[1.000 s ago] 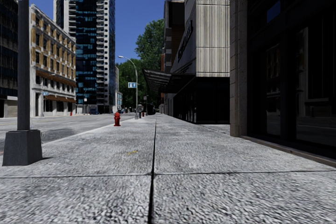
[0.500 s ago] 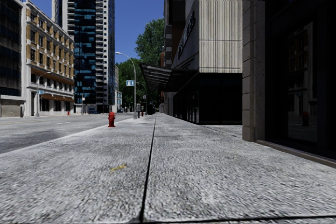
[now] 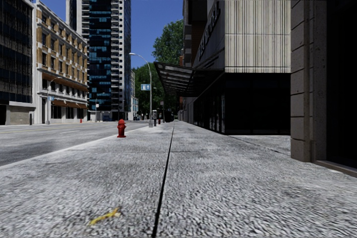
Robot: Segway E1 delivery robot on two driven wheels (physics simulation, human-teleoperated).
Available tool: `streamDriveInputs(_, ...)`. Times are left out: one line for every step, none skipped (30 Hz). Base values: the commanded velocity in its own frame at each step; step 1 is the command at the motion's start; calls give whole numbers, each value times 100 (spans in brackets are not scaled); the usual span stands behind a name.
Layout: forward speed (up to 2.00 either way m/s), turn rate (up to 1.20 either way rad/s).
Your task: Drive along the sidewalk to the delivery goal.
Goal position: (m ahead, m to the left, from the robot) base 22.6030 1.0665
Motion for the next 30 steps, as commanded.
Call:
streamDriveInputs(200, 0)
streamDriveInputs(200, 0)
streamDriveInputs(200, 0)
streamDriveInputs(200, 0)
streamDriveInputs(200, 0)
streamDriveInputs(200, 0)
streamDriveInputs(200, 0)
streamDriveInputs(200, 0)
streamDriveInputs(200, 0)
streamDriveInputs(200, 0)
streamDriveInputs(200, 0)
streamDriveInputs(200, 0)
streamDriveInputs(200, 0)
streamDriveInputs(200, 0)
streamDriveInputs(200, 0)
streamDriveInputs(200, 0)
streamDriveInputs(200, 0)
streamDriveInputs(200, 0)
streamDriveInputs(200, 0)
streamDriveInputs(200, 0)
streamDriveInputs(200, 0)
streamDriveInputs(200, 0)
streamDriveInputs(200, 0)
streamDriveInputs(200, 0)
streamDriveInputs(200, 0)
streamDriveInputs(200, 0)
streamDriveInputs(200, 0)
streamDriveInputs(200, 0)
streamDriveInputs(200, 0)
streamDriveInputs(200, 0)
